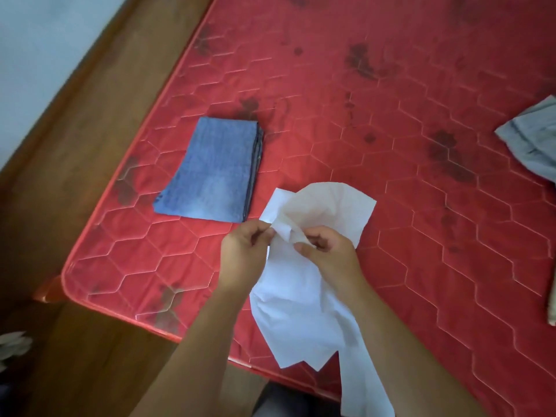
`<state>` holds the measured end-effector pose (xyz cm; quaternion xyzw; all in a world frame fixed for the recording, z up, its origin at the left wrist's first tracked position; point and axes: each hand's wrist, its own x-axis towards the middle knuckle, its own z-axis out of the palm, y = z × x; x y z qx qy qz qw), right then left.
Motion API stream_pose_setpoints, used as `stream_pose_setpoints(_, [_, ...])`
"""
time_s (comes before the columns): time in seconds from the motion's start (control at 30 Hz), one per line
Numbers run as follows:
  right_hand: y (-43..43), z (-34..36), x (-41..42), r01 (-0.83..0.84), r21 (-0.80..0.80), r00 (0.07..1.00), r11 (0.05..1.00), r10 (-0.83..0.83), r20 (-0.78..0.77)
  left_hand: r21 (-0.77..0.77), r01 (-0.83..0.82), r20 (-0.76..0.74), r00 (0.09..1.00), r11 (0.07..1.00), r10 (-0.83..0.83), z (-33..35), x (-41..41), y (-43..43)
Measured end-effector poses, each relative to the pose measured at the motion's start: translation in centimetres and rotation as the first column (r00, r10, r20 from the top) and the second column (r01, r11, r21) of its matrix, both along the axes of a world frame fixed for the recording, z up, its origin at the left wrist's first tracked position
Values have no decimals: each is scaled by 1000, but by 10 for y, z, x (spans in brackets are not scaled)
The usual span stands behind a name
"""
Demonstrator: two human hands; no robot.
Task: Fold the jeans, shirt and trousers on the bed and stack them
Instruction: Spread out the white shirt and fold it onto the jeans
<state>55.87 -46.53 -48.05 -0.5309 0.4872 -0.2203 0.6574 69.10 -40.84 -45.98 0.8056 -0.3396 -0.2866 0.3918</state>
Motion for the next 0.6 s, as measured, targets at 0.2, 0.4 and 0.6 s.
stream_pose_setpoints(0.2, [-35, 106, -17, 83, -149, 995, 985, -72, 75, -156, 82, 34, 996, 984, -77, 95, -10, -41])
stream_pose_setpoints(0.4, [-45, 236, -43, 364, -196, 910, 911, -303, 283, -348, 119, 107, 991, 930, -86, 215, -56, -42])
stream_pose_setpoints(0.6, [-30, 348, -65, 377, -147, 841, 914, -272, 468, -380, 187, 163, 977, 906, -134, 284, -112, -12])
